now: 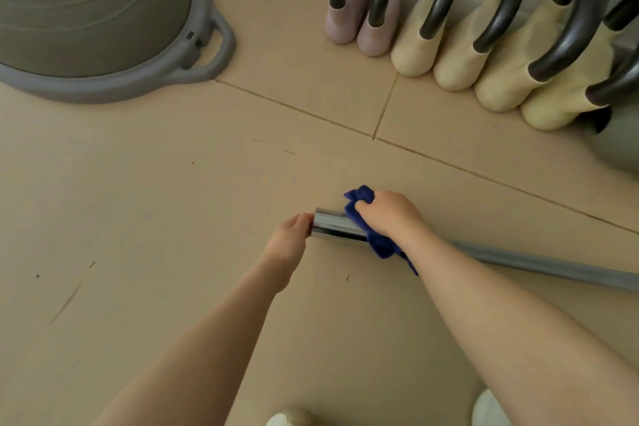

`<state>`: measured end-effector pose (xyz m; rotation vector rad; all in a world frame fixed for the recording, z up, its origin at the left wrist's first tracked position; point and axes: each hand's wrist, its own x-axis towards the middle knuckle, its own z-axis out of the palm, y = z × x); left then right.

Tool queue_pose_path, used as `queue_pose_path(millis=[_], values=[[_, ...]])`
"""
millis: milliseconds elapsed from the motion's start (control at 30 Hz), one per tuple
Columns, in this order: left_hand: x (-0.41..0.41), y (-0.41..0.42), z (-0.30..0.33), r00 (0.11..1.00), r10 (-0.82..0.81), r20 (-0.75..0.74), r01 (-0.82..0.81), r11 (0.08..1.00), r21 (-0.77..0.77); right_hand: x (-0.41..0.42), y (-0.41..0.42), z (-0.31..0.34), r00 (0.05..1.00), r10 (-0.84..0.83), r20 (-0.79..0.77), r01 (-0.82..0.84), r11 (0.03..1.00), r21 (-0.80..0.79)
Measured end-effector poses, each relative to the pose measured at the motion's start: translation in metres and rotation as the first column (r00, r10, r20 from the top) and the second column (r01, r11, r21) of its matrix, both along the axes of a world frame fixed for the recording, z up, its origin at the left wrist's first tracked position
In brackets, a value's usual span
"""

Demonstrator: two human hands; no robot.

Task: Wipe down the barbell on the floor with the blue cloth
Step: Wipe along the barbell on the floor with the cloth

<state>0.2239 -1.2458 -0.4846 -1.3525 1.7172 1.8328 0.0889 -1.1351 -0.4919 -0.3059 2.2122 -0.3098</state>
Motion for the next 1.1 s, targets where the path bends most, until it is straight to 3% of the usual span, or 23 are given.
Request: queue_pose_path(millis=[100,167,233,333,400,500,600,733,800,867,933,1033,1100], values=[[-0.003,0.001,-0.009,0.996,-0.064,0.059,0.072,0.986,-0.152,0.015,0.007,-0.001,0.988,0.131,-0.087,-0.147,0.964,-0.221],[-0.006,0.002,-0.01,0.995,-0.056,0.082,0.073,0.97,-0.23,0.011,0.021,-0.004,0.991,0.129,-0.033,-0.133,0.939,-0.317],[-0.007,0.001,-0.013,0.997,-0.003,0.076,0.023,0.966,-0.259,-0.008,0.035,-0.005,0.995,0.098,-0.027,-0.101,0.98,-0.173],[-0.005,0.002,-0.016,0.998,0.027,0.064,-0.01,0.969,-0.248,-0.03,0.054,-0.004,0.981,0.086,-0.172,-0.055,0.983,0.178],[-0.003,0.001,-0.017,0.997,0.049,0.057,-0.035,0.975,-0.218,-0.024,0.058,-0.002,0.948,0.041,-0.317,0.034,0.974,0.226],[-0.003,-0.001,-0.015,0.997,0.064,0.053,-0.053,0.982,-0.182,0.007,0.053,0.0,0.893,-0.134,-0.429,0.195,0.976,0.102],[-0.003,-0.003,-0.013,0.997,0.046,0.062,-0.035,0.983,-0.179,0.042,0.023,-0.001,0.903,0.009,-0.429,-0.052,0.995,-0.089],[-0.006,-0.008,-0.019,0.987,0.08,0.137,-0.063,0.99,-0.123,0.08,-0.016,-0.012,0.88,0.225,-0.418,-0.364,0.884,-0.292],[-0.004,-0.009,-0.021,0.987,0.093,0.13,-0.084,0.994,-0.074,0.083,-0.012,-0.016,0.784,0.273,-0.558,-0.478,0.838,-0.262],[-0.002,-0.007,-0.018,0.994,0.07,0.08,-0.064,0.996,-0.068,0.076,0.006,-0.016,0.53,0.38,-0.758,-0.613,0.789,-0.033],[-0.004,-0.007,-0.016,0.996,0.075,0.047,-0.071,0.994,-0.089,0.072,0.032,-0.017,0.465,0.395,-0.792,-0.519,0.847,0.118],[-0.011,-0.009,-0.018,0.995,0.079,0.056,-0.073,0.992,-0.102,0.079,0.051,-0.019,0.608,0.215,-0.765,-0.206,0.972,0.109],[-0.018,-0.012,-0.019,0.993,0.087,0.079,-0.08,0.993,-0.087,0.085,0.04,-0.02,0.643,0.172,-0.746,-0.16,0.983,0.088]])
